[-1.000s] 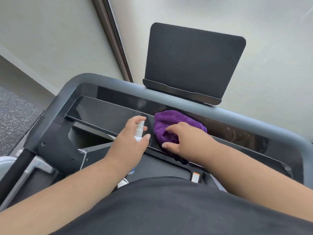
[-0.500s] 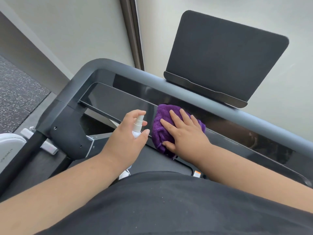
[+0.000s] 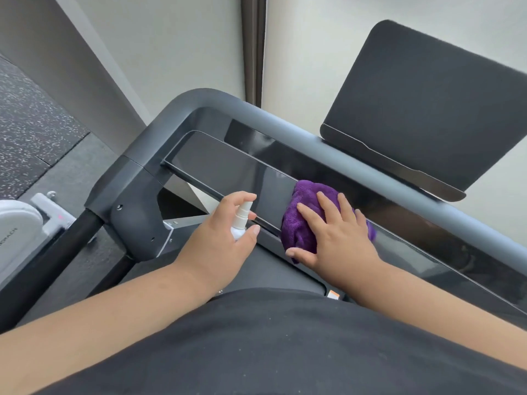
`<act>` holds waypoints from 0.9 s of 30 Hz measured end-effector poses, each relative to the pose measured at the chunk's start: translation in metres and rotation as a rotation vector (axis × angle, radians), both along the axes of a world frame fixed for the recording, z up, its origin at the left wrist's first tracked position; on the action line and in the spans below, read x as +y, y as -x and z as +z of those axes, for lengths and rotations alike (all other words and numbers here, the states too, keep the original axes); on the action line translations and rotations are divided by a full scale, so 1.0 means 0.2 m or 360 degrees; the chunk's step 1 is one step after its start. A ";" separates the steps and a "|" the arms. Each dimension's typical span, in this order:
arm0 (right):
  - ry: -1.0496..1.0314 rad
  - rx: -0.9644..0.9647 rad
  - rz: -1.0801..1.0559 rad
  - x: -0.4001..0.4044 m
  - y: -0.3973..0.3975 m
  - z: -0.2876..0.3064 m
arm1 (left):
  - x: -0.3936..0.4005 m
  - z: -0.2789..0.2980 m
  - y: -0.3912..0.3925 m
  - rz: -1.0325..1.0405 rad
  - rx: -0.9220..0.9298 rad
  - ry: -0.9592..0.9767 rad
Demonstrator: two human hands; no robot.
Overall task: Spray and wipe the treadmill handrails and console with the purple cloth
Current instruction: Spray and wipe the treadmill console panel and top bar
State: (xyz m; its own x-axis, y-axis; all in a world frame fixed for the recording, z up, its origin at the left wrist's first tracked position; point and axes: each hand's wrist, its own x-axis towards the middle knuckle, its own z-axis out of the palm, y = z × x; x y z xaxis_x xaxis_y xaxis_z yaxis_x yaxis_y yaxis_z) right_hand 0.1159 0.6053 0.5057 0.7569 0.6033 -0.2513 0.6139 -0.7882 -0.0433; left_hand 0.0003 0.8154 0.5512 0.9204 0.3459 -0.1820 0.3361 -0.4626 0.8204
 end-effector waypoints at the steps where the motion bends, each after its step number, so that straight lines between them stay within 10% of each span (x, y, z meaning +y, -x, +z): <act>1: 0.0049 -0.0044 -0.0005 0.06 0.01 -0.01 | 0.03 0.00 0.00 0.0007 -0.0007 0.0011; 27: 0.0133 -0.0163 0.0121 1.07 -0.10 -0.06 | 0.60 -0.04 0.12 0.0150 -0.0208 -0.0039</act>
